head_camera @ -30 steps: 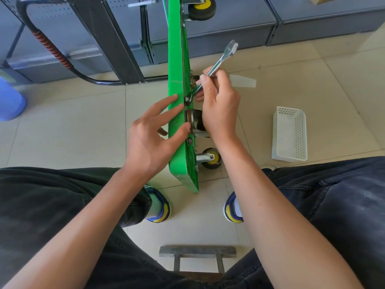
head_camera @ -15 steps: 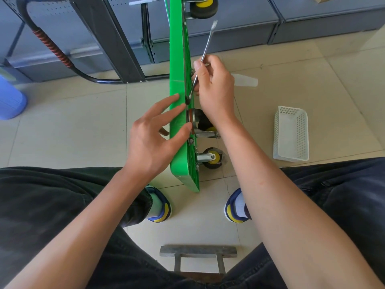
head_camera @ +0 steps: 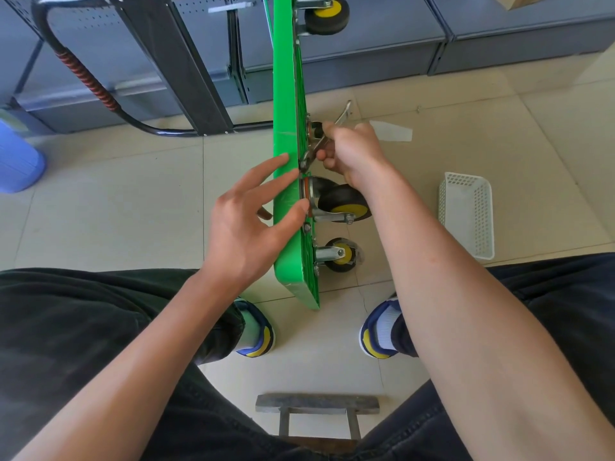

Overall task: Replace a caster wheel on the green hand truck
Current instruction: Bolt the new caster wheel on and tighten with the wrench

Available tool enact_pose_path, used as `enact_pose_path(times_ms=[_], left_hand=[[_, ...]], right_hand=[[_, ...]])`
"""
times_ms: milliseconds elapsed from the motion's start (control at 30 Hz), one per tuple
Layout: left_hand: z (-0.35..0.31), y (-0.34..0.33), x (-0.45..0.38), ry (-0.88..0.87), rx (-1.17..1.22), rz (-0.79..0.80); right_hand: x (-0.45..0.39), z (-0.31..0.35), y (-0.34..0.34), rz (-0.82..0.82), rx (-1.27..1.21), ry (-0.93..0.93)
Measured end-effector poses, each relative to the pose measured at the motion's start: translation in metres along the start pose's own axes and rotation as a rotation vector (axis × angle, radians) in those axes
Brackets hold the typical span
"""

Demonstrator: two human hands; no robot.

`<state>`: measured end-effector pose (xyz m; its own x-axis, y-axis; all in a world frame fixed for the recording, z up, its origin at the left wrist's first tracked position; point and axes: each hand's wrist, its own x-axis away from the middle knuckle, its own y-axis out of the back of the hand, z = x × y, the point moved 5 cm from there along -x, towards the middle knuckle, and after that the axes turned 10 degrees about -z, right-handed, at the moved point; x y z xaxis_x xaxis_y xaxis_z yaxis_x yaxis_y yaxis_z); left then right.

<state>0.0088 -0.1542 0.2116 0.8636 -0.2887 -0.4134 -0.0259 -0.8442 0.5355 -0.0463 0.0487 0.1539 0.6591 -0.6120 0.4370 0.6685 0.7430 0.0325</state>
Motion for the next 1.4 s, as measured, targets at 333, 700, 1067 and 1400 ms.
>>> enact_pose_path(times_ms=[333,700,1067,1400], left_hand=[[0.000,0.000,0.000,-0.013,0.007,-0.007],[0.000,-0.001,0.000,-0.019,0.015,-0.004],[0.000,0.000,-0.001,-0.027,0.019,-0.015],[0.000,0.000,0.000,-0.048,0.021,-0.021]], right_hand=[[0.049,0.016,0.039,-0.168,-0.075,0.609],[0.104,-0.010,0.040,-0.153,0.072,0.968],[0.117,-0.019,0.038,-0.141,0.209,1.079],[0.124,-0.023,0.032,-0.088,0.318,1.238]])
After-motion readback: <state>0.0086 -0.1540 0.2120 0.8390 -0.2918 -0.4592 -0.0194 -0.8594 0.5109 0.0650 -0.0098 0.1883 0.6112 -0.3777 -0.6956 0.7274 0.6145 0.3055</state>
